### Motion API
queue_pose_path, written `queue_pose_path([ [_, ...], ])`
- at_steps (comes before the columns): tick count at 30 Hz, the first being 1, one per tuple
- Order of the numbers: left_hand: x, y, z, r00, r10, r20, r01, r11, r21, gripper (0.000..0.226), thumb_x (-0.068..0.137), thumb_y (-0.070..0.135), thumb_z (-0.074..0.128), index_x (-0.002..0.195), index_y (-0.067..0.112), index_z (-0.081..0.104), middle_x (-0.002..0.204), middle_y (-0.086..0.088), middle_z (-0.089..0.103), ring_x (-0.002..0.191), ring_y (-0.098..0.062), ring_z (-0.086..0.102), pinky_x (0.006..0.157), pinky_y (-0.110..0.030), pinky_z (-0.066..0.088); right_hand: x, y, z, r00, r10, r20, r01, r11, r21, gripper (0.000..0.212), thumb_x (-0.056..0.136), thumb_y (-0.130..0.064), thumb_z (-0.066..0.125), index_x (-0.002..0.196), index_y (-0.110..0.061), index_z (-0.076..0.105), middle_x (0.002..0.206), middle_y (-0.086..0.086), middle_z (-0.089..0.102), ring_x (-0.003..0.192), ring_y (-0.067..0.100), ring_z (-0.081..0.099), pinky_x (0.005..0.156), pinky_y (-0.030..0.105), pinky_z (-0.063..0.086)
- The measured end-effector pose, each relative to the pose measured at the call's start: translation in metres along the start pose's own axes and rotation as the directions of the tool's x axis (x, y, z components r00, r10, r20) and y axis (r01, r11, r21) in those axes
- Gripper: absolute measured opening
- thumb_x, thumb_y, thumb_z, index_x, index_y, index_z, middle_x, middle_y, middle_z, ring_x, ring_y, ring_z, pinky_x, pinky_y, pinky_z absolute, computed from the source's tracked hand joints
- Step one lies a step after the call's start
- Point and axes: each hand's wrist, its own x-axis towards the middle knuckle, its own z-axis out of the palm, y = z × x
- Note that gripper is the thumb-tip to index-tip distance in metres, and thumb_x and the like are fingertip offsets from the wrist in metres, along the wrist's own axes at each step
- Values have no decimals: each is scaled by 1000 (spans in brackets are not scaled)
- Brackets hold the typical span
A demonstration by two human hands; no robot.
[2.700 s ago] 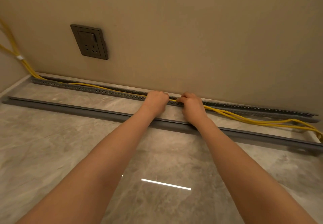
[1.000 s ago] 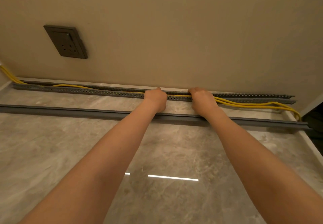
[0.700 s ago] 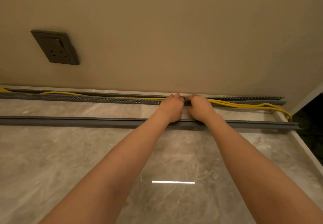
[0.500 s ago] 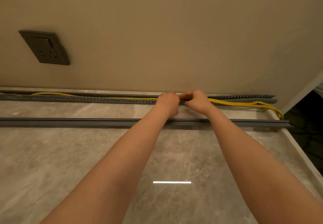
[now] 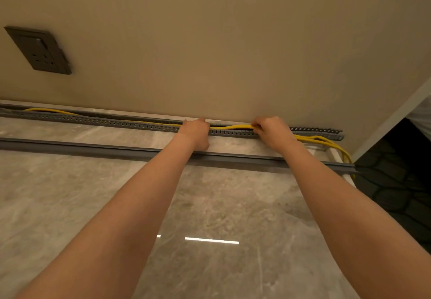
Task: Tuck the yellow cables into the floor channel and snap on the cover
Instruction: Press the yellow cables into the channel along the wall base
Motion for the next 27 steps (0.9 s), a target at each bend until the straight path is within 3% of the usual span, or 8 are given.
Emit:
queue_pose_path([
  [4,0,7,1,999,-38,8,38,999,39,38,89,12,48,126,6,53,130,-14,47,117,-33,54,111,-49,30,-5,-4,7,995,-67,-71,58,992,-116,23,91,0,48,109,2,62,117,18,55,108,35,54,87,37,45],
  [9,0,19,-4,995,-88,47,81,986,144,34,90,13,45,122,7,56,130,-12,50,119,-29,54,117,-51,18,-7,-12,8,992,-112,-66,93,968,-233,27,89,6,44,111,3,60,115,20,57,108,34,54,86,38,44],
  [12,1,37,-5,999,-32,-38,37,986,163,33,90,10,46,121,8,56,126,-12,55,118,-30,56,112,-46,29,-5,-13,7,995,-98,-36,87,965,-246,28,90,6,44,112,3,61,115,19,58,108,34,55,87,39,46],
  [16,5,79,0,991,109,-83,-108,994,16,40,90,14,49,129,5,51,131,-16,51,122,-36,52,101,-42,42,-2,-9,11,995,-102,1,100,975,-197,28,92,0,43,114,3,61,121,19,55,115,35,51,92,40,44],
  [20,14,92,3,994,83,-69,-84,996,-20,43,90,15,50,130,3,50,131,-17,51,122,-35,51,101,-42,43,-2,3,20,995,-98,-31,96,994,-47,25,94,-7,45,115,0,59,120,20,53,114,33,50,91,38,42],
  [23,19,91,0,998,61,-33,-61,998,-13,39,89,13,49,127,4,54,128,-16,54,119,-33,54,96,-41,46,-8,14,14,985,-172,3,172,985,-8,30,94,-6,45,122,-5,55,123,19,48,112,34,50,90,39,43],
  [27,22,88,1,997,71,-15,-71,997,-15,40,87,12,50,126,5,54,128,-15,53,116,-34,55,96,-42,48,-18,42,7,987,-107,-124,105,994,-21,40,87,2,47,125,-7,54,126,17,50,106,37,56,84,42,48],
])
